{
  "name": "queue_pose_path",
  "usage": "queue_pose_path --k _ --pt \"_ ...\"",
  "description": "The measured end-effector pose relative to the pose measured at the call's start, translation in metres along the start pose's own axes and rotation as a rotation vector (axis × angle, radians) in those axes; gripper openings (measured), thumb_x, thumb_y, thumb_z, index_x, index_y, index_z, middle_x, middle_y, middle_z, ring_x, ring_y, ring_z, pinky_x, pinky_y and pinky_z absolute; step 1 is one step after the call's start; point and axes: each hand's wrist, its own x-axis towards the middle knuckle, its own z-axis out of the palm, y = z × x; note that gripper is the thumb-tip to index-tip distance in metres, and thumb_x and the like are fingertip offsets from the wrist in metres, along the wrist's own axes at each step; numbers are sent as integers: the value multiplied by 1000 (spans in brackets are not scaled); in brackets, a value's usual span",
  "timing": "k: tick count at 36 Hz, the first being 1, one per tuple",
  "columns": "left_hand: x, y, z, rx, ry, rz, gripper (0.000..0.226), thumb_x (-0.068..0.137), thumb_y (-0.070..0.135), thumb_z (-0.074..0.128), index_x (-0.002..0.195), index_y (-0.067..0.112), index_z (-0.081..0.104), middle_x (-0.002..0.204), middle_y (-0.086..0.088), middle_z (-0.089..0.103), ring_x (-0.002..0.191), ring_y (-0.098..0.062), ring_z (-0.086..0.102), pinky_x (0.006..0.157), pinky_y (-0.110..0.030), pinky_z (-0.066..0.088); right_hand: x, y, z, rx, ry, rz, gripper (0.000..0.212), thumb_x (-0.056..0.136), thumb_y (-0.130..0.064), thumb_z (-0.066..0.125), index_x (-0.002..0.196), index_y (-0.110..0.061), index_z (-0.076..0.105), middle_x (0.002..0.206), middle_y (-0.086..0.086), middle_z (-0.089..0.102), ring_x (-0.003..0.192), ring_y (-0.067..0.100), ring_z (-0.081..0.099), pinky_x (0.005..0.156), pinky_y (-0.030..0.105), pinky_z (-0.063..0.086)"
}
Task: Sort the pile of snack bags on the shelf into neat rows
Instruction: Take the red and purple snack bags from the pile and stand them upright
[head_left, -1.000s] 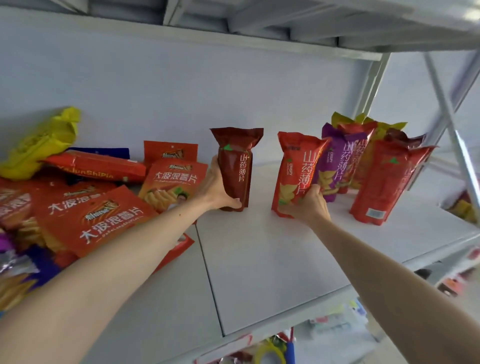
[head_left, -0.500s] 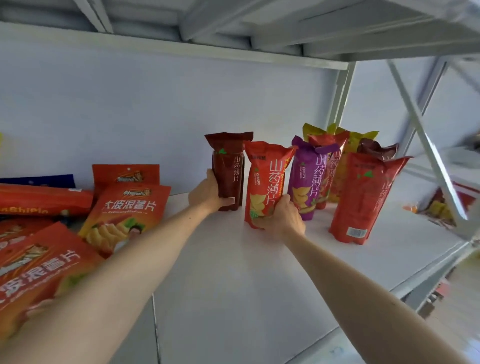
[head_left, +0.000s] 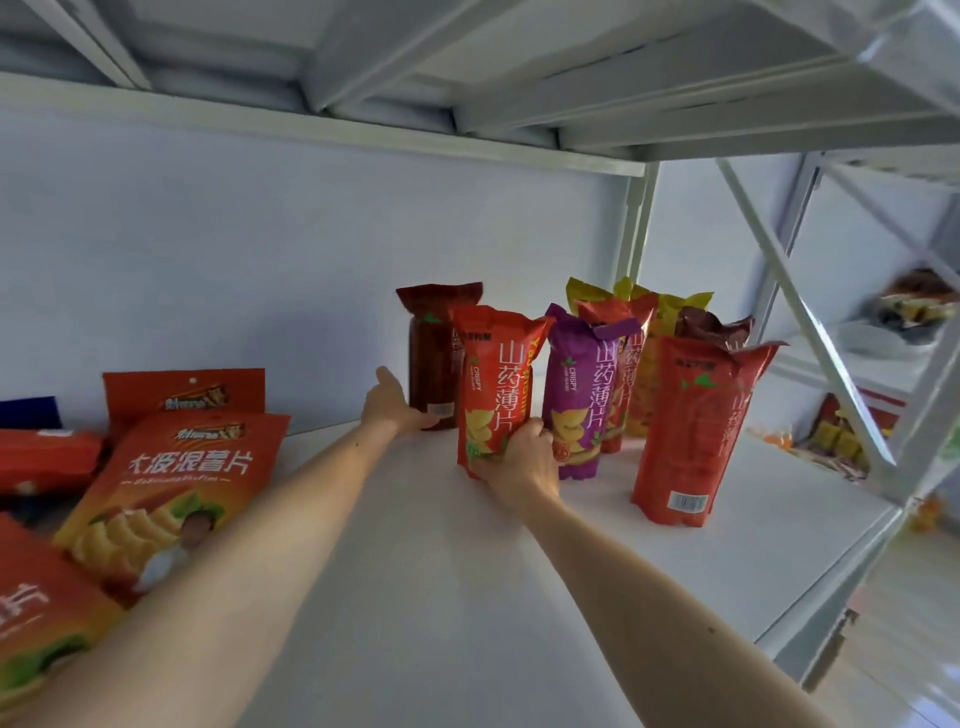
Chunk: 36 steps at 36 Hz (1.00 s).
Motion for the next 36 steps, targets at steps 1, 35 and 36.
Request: queue_pose_path --k 1,35,36 --pt "-1 -2 -4 -18 -27 -14 109 69 26 87 147 6 14 137 -18 49 121 -33 54 96 -42 49 0 -1 1 4 4 7 89 74 -39 82 139 -8 30 134 12 44 123 32 51 98 44 46" --pt "-220 -155 -301 562 121 -91 67 77 51 71 132 20 49 133 2 58 119 -20 56 94 -41 50 -145 -203 128 -193 -206 -512 59 84 -15 68 134 -12 37 129 13 48 113 35 55 77 41 48" --pt "-229 -162 -315 586 139 -131 64 78 50 72 130 20 51 131 2 58 118 -20 56 93 -40 50 -151 -215 136 -220 -218 -567 62 84 -16 68 136 -12 36 131 12 47 116 35 53 78 41 48"
